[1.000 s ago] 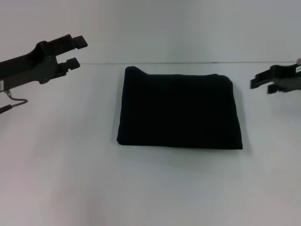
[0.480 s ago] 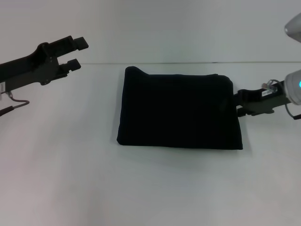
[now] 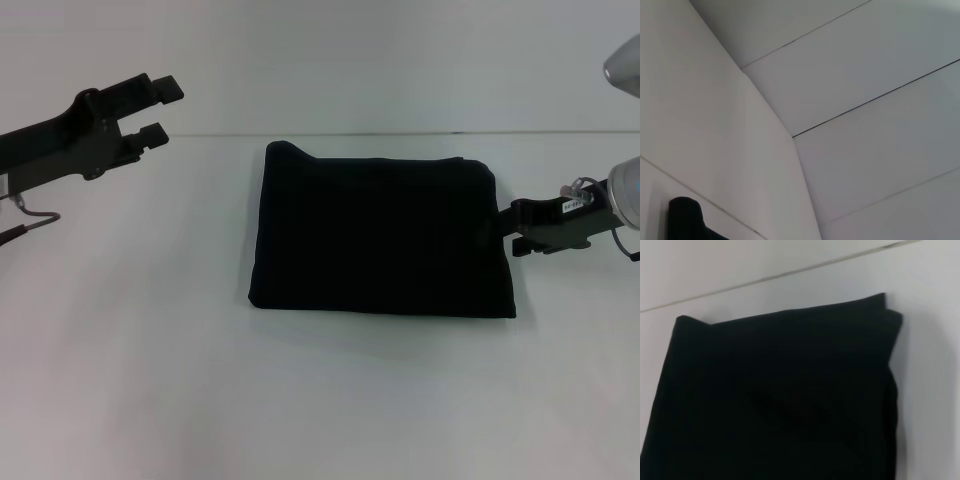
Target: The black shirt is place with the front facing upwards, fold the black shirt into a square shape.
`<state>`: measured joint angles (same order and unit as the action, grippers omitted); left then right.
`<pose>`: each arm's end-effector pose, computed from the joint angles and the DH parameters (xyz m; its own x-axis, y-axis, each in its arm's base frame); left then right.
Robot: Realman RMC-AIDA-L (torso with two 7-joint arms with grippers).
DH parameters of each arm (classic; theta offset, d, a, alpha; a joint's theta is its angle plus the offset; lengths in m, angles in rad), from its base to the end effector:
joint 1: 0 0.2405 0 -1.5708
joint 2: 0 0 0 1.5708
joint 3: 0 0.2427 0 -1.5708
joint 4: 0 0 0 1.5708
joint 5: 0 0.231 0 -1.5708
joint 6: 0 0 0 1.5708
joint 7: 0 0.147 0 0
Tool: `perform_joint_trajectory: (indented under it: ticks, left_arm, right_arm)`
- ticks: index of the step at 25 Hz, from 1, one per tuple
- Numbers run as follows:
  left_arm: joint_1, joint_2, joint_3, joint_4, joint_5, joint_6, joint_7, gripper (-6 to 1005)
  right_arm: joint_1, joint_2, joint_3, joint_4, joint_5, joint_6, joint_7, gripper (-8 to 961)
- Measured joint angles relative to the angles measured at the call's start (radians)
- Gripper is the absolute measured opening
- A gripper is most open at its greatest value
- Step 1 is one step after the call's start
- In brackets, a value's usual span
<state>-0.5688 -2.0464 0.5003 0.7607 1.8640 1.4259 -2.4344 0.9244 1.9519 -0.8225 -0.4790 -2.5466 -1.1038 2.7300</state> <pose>-0.2603 0.3931 0.0850 -0.0957 0.7121 0.6955 0.9090 -0.2222 0.3525 0.2416 0.4526 0.0090 0.1910 -0.9299 -0.3143 -0.9481 -0.0919 -0.3043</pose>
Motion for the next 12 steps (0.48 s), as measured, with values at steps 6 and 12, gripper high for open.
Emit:
perform_joint_trajectory:
  ticks: [6, 12]
  left_arm:
    - [-0.006, 0.000, 0.000, -0.003, -0.001, -0.009, 0.001, 813]
    - [-0.008, 0.000, 0.000, -0.003, -0.005, -0.010, 0.001, 812]
  right_arm:
    - [-0.011, 0.014, 0.005, 0.001, 0.007, 0.021, -0.009, 611]
    - [-0.010, 0.046, -0.003, 0.014, 0.002, 0.080, -0.013, 609]
